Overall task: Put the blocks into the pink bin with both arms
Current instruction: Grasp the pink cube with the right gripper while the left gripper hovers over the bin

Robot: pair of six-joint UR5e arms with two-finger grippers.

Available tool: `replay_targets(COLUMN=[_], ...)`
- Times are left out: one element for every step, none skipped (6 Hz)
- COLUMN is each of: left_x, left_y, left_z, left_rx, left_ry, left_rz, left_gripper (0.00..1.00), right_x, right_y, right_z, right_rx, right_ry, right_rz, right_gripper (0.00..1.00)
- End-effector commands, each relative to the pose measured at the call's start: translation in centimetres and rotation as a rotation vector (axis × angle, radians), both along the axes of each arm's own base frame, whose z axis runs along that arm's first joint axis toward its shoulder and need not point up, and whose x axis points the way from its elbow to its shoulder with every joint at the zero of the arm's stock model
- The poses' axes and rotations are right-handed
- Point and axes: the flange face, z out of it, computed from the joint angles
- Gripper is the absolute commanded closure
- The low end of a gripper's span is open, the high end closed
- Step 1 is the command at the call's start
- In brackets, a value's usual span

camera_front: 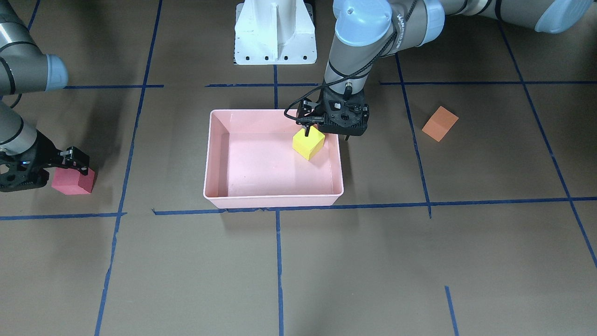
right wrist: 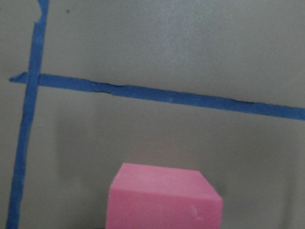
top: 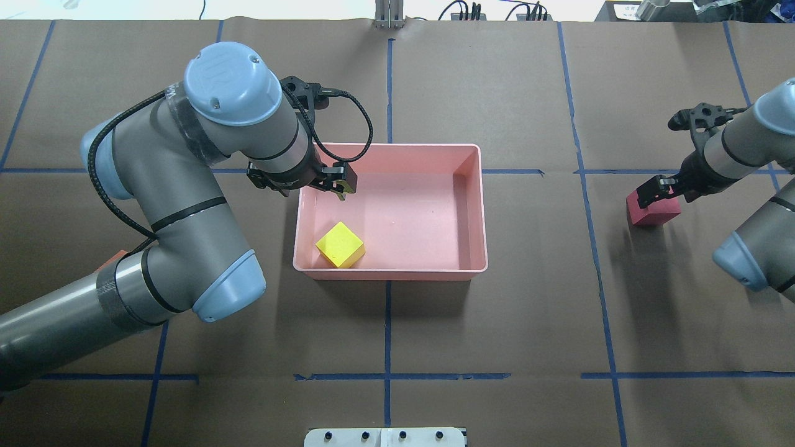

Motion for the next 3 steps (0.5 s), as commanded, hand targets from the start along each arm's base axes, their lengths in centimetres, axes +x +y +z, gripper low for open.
replay_targets(left_x=[0.0,0.0,-0.4], left_y=[0.1,0.1,0.1], left_z=[0.0,0.0,-0.3], left_rx=[0.0,0.0,0.007], left_ry=[0.001,0.001,0.009], left_rz=[0.001,0.001,0.002], left_gripper=[0.0,0.0,0.0], right_x=[-0.9,-1.0,-1.1], right_y=[0.1,0.0,-0.2], right_z=[0.8,0.1,-2.3], right_rx=[-0.008,0.001,0.035], right_ry=[0.015,0.006,-0.02], right_rz=[-0.011,-0.013,-0.01], right_gripper=[0.26,0.73,0.77])
